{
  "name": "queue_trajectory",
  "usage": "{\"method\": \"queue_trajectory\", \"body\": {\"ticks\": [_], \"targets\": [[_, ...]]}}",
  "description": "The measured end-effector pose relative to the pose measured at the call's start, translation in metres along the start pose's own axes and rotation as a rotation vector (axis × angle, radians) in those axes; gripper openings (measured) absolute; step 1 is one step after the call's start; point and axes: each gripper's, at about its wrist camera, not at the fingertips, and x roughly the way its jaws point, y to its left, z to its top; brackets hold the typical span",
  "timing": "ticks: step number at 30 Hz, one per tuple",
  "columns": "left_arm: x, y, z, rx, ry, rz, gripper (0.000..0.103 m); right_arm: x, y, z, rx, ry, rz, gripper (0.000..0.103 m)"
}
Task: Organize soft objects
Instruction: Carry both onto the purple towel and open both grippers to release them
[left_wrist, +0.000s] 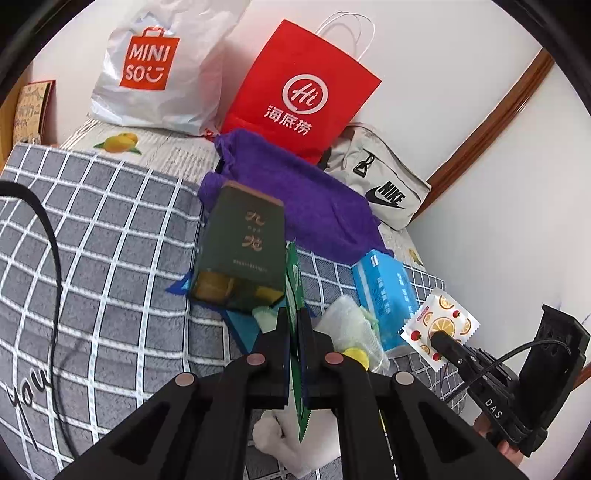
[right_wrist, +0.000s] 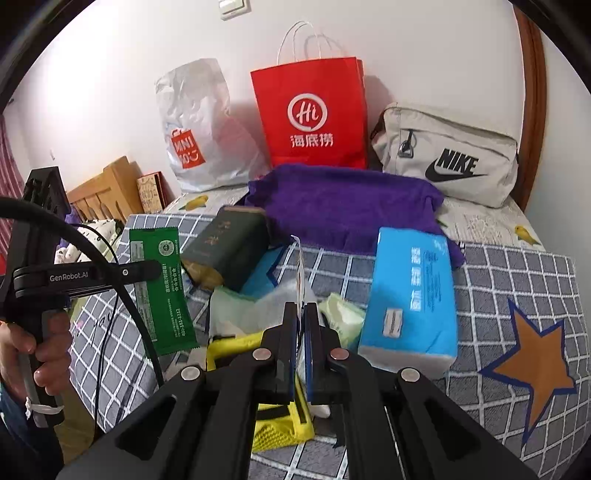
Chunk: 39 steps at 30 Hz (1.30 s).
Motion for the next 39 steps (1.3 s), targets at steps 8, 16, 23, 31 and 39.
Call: {"method": "queue_trajectory", "body": {"ticks": [8,16,23,31,39], "targets": [[0.002,-0.01,0.033,0.04,-0.014,0.014,0.004,0.009,-0.011,0.028,-0.002,-0.007,-0.013,0.004],[0.017,-0.021,0.081,0.086,-0.027,0.039,0.004,0.028,-0.034,0.065,0.017,-0.017,-0.031,0.004],[0.048,-0.024,0.122,0.125,-0.021,0.062,0.004,0.058,-0.06,0.104,0.037,-0.032,-0.054,0.004],[0.09,-0.018,0.161,0.138,-0.004,0.081,0.004,0.104,-0.087,0.138,0.045,-0.005,-0.078,0.004],[0.132,-0.014,0.194,0.138,0.038,0.071,0.004,0.154,-0.112,0.154,0.059,0.056,-0.101,0.004]]}}
